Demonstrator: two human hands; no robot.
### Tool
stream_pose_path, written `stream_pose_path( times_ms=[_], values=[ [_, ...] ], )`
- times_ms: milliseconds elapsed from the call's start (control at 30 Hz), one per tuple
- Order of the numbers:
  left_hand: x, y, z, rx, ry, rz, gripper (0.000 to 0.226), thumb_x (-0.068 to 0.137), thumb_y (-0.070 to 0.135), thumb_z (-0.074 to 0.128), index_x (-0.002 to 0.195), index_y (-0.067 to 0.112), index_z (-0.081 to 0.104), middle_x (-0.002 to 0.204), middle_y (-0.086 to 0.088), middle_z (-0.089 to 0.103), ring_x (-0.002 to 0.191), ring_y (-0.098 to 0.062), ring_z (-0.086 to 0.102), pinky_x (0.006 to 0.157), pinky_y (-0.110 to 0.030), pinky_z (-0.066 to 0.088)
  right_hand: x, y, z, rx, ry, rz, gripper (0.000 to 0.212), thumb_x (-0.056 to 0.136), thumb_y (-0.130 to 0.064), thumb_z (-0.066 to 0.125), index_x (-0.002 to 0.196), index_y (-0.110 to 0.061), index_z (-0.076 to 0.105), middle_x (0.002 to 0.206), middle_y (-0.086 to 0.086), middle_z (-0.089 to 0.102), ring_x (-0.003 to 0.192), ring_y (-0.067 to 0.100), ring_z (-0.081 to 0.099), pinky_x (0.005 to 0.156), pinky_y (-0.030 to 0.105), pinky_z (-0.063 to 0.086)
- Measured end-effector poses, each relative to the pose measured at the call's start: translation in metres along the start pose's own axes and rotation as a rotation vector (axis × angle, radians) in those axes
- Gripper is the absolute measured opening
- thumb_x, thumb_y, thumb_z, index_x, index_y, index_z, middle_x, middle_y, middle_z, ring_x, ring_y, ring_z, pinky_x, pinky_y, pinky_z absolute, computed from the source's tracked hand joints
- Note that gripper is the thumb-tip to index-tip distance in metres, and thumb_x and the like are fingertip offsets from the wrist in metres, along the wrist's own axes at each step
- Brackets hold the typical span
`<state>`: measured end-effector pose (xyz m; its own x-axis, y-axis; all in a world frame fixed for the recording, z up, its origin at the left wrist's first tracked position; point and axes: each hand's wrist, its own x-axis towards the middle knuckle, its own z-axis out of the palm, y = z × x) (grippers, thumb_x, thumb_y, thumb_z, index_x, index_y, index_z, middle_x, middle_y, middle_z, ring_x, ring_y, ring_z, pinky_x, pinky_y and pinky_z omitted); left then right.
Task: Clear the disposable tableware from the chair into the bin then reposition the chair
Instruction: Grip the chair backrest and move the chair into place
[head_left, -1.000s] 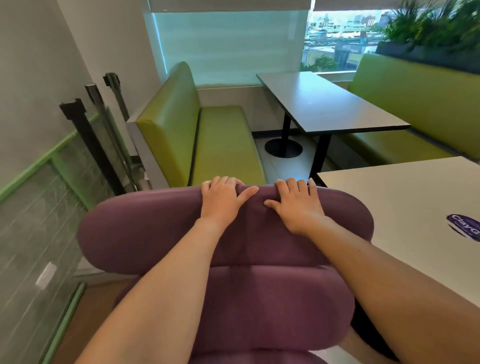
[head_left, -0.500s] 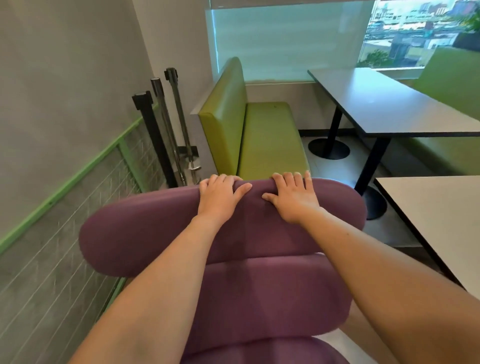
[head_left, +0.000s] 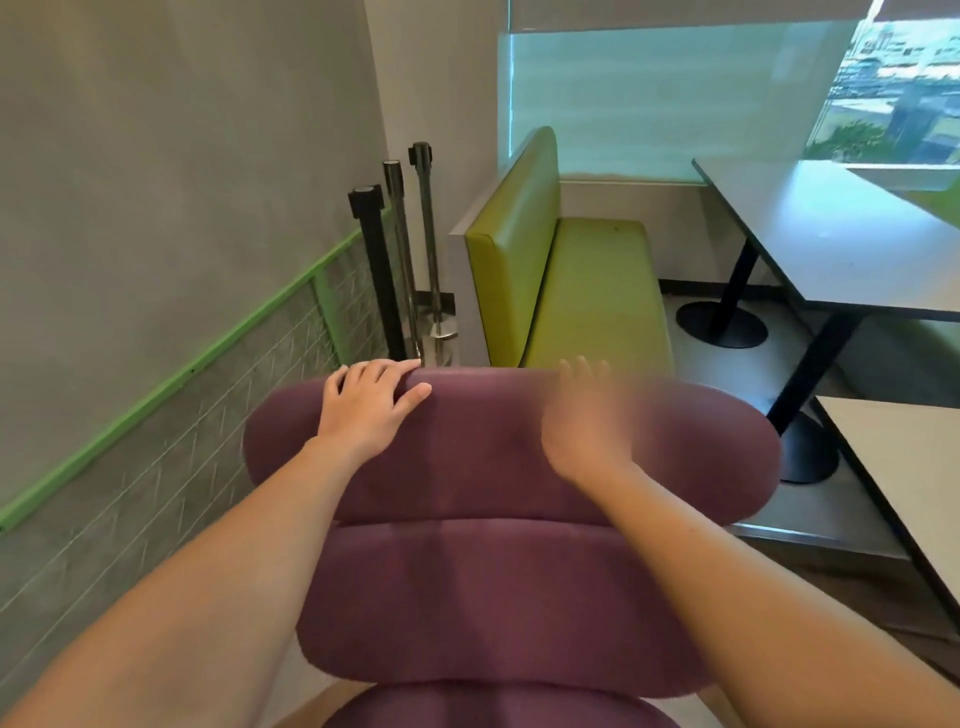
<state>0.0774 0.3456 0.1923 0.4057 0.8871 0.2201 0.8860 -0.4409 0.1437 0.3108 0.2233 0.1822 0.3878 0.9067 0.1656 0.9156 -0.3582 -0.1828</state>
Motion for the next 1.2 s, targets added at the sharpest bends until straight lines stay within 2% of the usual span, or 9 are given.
stream_pose_path(
  times_ms=[167, 333, 433, 500, 633, 800, 1033, 1200],
  values=[
    [0.005, -0.022, -0.008, 0.009, -0.041, -0.002, 0.058, 0.092, 0.071, 0.016, 0.138, 0.045, 0.041, 0.137, 0.009, 0.048, 0.132, -0.018, 0.036, 0.11, -0.042, 0.02, 0.022, -0.05, 0.006, 0.039, -0.043, -0.114, 0.064, 0.101, -0.052, 0.018, 0.154, -0.016, 0.017, 0.161, 0.002, 0.018, 0.15, 0.024, 0.001, 0.12, 0.049, -0.009],
    [0.026, -0.049, -0.019, -0.052, -0.129, 0.065, 0.061, 0.088, 0.076, 0.016, 0.117, 0.04, 0.057, 0.116, 0.009, 0.062, 0.109, -0.019, 0.056, 0.084, -0.04, 0.037, 0.036, -0.098, 0.02, 0.069, 0.035, -0.052, 0.058, 0.101, -0.053, 0.019, 0.14, -0.017, 0.041, 0.147, 0.005, 0.041, 0.144, 0.026, 0.02, 0.12, 0.051, -0.006],
    [0.04, -0.063, -0.022, -0.086, -0.208, 0.111, 0.067, 0.081, 0.085, 0.018, 0.102, 0.039, 0.06, 0.1, 0.011, 0.066, 0.094, -0.018, 0.061, 0.071, -0.034, 0.039, 0.034, -0.115, 0.024, 0.075, 0.082, 0.014, 0.055, 0.101, -0.051, 0.019, 0.135, -0.017, 0.046, 0.143, 0.004, 0.044, 0.143, 0.024, 0.023, 0.12, 0.051, -0.005],
    [0.046, -0.069, -0.024, -0.109, -0.208, 0.155, 0.068, 0.079, 0.087, 0.018, 0.098, 0.038, 0.063, 0.096, 0.01, 0.067, 0.092, -0.019, 0.062, 0.071, -0.034, 0.04, 0.034, -0.133, 0.029, 0.106, 0.095, 0.028, 0.053, 0.102, -0.049, 0.019, 0.138, -0.019, 0.043, 0.146, 0.001, 0.041, 0.145, 0.021, 0.019, 0.12, 0.05, -0.006],
    [0.044, -0.079, -0.023, -0.127, -0.175, 0.233, 0.065, 0.088, 0.078, 0.021, 0.105, 0.034, 0.065, 0.099, 0.005, 0.068, 0.094, -0.02, 0.062, 0.072, -0.032, 0.04, 0.029, -0.164, 0.037, 0.125, 0.119, 0.15, 0.047, 0.104, -0.041, 0.018, 0.141, -0.02, 0.038, 0.151, 0.0, 0.034, 0.149, 0.022, 0.009, 0.12, 0.05, -0.006],
    [0.025, -0.098, -0.026, -0.12, -0.121, 0.279, 0.066, 0.092, 0.073, 0.02, 0.105, 0.028, 0.066, 0.096, 0.0, 0.069, 0.09, -0.022, 0.063, 0.065, -0.031, 0.038, 0.019, -0.191, 0.035, 0.13, 0.053, 0.255, 0.049, 0.105, -0.04, 0.015, 0.148, -0.023, 0.029, 0.161, -0.001, 0.016, 0.15, 0.019, -0.005, 0.12, 0.048, -0.008],
    [-0.012, -0.157, -0.04, -0.107, -0.045, 0.224, 0.065, 0.094, 0.07, 0.022, 0.105, 0.026, 0.067, 0.097, -0.002, 0.07, 0.092, -0.025, 0.065, 0.066, -0.031, 0.036, -0.002, -0.255, 0.039, 0.17, -0.022, 0.275, 0.048, 0.105, -0.041, 0.014, 0.152, -0.035, 0.02, 0.164, -0.006, 0.0, 0.15, 0.017, -0.012, 0.121, 0.049, -0.003],
    [-0.044, -0.194, -0.053, -0.094, -0.032, 0.136, 0.066, 0.094, 0.069, 0.023, 0.108, 0.023, 0.067, 0.1, -0.006, 0.07, 0.096, -0.03, 0.064, 0.068, -0.033, 0.036, -0.027, -0.308, 0.044, 0.236, -0.028, 0.311, 0.048, 0.104, -0.044, 0.013, 0.153, -0.043, 0.01, 0.163, 0.002, -0.014, 0.149, 0.021, -0.018, 0.121, 0.047, -0.001]
  ],
)
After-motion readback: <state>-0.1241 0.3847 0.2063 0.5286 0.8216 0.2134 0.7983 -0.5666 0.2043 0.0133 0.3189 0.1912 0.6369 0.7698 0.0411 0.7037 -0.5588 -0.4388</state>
